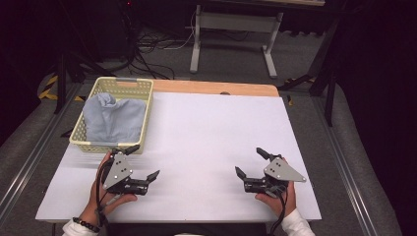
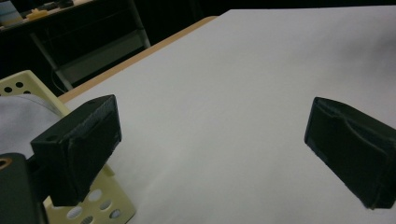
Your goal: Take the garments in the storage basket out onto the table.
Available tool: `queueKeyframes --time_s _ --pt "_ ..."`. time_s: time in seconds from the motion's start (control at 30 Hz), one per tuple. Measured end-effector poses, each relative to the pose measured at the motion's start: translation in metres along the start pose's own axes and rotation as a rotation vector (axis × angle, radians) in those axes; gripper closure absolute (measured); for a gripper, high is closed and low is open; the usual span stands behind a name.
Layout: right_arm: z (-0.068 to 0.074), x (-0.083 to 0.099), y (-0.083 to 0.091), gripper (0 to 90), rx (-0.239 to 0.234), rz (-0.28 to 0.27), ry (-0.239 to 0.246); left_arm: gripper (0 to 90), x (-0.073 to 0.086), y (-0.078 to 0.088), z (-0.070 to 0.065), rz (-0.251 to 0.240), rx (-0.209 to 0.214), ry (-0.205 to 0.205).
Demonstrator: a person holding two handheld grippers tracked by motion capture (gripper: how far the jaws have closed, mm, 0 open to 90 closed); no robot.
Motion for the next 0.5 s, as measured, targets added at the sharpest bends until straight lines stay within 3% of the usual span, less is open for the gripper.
queueKeyframes --time_s 0.1,0.3,0.5 --pt "-0.002 0.001 -0.003 8.9 -0.017 0.001 -0.021 4.6 0.003 0.0 0.0 0.019 -0.003 -0.003" --pt "-0.003 0.004 -0.011 9.0 -0.02 0.009 0.002 5.8 0.006 0.004 0.002 0.041 -0.028 0.004" --pt "-0.001 0.006 -0.013 8.9 -0.037 0.013 0.012 6.4 0.005 0.014 0.013 0.047 -0.082 0.011"
Point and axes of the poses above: each handheld gripper's, and its own axes: y roughly backward along the jaws, x roughly out of its underside, z roughly to its left, the point moved 10 cm from there along -y, roughly forward along the jaws, and after that the axes turned 11 degrees about -y, right-handed, at the moved point
